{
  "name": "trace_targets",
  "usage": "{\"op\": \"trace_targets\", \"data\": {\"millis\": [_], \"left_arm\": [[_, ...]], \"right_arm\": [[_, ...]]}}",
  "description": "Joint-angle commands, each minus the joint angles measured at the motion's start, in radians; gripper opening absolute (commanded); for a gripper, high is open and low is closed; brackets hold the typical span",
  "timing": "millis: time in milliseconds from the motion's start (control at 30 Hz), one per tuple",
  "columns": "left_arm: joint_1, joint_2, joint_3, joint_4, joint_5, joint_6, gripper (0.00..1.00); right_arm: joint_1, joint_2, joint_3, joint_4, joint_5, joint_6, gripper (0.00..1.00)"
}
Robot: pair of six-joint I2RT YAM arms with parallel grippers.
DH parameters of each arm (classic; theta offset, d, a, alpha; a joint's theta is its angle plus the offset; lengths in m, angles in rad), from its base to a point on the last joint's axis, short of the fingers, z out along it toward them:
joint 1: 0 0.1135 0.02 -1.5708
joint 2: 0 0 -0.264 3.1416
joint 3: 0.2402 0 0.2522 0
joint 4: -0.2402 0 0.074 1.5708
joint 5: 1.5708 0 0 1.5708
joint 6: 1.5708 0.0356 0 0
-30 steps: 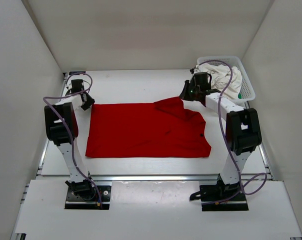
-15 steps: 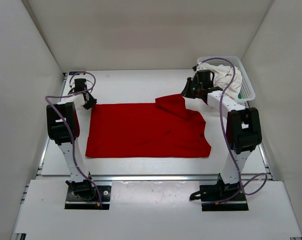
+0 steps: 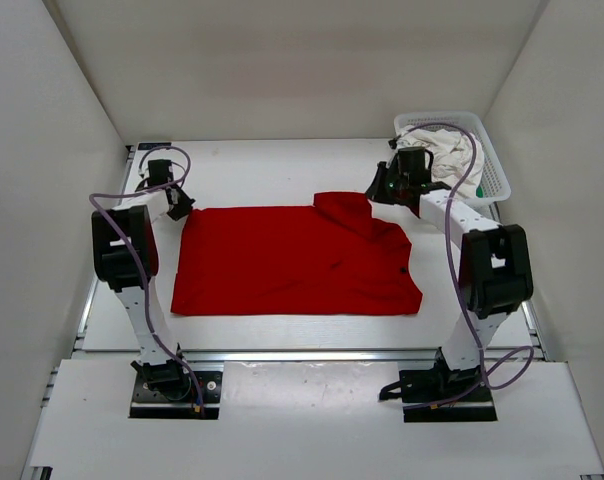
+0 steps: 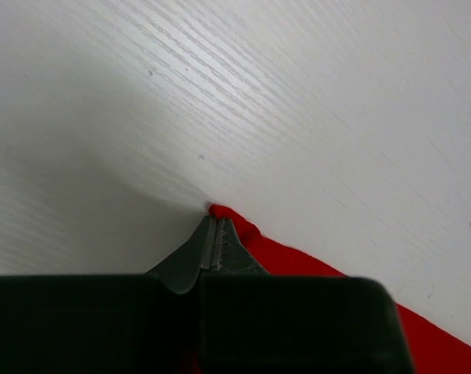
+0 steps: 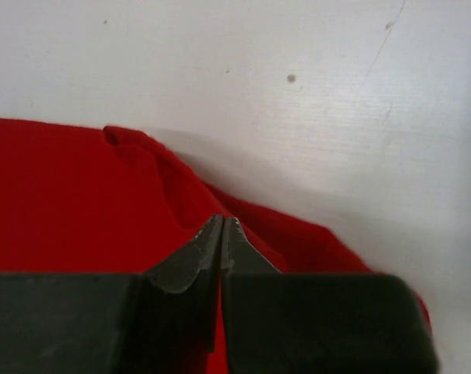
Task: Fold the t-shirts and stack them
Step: Grap the side of the flattened tshirt furthest away from the robot with both arms, then fold the other side of the tshirt into a rectangle
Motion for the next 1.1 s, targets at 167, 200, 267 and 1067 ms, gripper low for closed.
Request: {"op": "trace_targets", "data": {"millis": [167, 200, 267, 1067], "left_arm": [[-0.019, -0.330, -0.156, 0.052, 0.071, -0.027, 0.00], [-0.012, -0.375, -0.193, 0.063, 0.067, -0.024, 0.00], [-0.002, -0.439, -0.243, 0.063, 0.067, -0.024, 0.00], [0.078, -0.794, -0.570, -0.020, 0.062, 0.049, 0.00]], "right_arm": [[0.028, -0.352, -0.304, 0.059, 0.040, 0.058, 0.00], [0.030, -0.408, -0.348, 0.063, 0.048, 0.056, 0.00], [0.022, -0.467, -0.400, 0.054, 0.055, 0.064, 0.00], [-0.012, -1.085, -0.707, -0.317, 0.147, 0.098, 0.00]]}}
